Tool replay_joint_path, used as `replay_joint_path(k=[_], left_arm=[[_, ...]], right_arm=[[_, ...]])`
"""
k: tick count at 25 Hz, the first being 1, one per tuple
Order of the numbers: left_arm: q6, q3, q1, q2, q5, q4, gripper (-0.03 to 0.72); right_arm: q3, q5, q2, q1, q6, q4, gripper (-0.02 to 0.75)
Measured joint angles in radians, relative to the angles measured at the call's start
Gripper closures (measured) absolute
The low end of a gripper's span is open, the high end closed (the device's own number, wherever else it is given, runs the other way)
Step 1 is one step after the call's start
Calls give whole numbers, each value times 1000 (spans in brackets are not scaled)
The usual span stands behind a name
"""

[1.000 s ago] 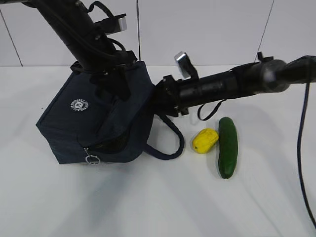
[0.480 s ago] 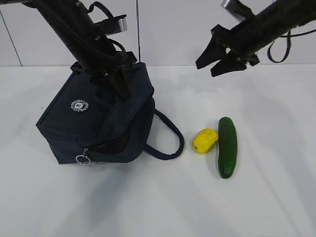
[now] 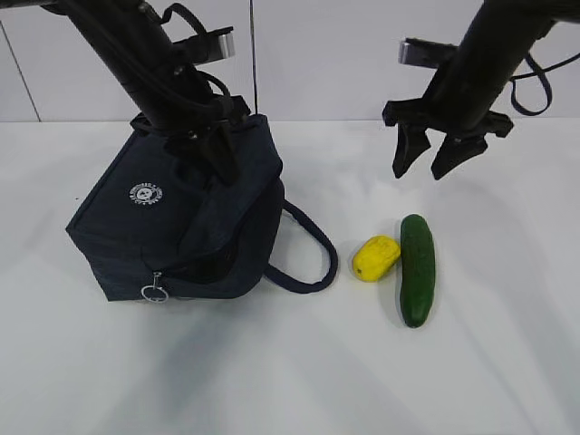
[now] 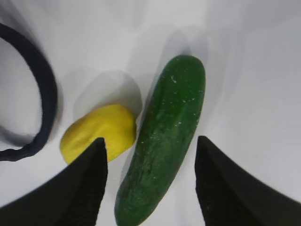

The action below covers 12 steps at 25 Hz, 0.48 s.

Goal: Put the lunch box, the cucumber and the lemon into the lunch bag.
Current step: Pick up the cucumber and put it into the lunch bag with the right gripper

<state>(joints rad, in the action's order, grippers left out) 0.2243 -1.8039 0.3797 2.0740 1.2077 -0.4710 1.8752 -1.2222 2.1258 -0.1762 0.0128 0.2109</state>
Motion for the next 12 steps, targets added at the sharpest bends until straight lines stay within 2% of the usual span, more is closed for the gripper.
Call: replay_joint_path(k=[12], left_arm=[[18,0,0,0,2,0,683]], right_arm=[[-83,0,79,-17,-82,-67,295]])
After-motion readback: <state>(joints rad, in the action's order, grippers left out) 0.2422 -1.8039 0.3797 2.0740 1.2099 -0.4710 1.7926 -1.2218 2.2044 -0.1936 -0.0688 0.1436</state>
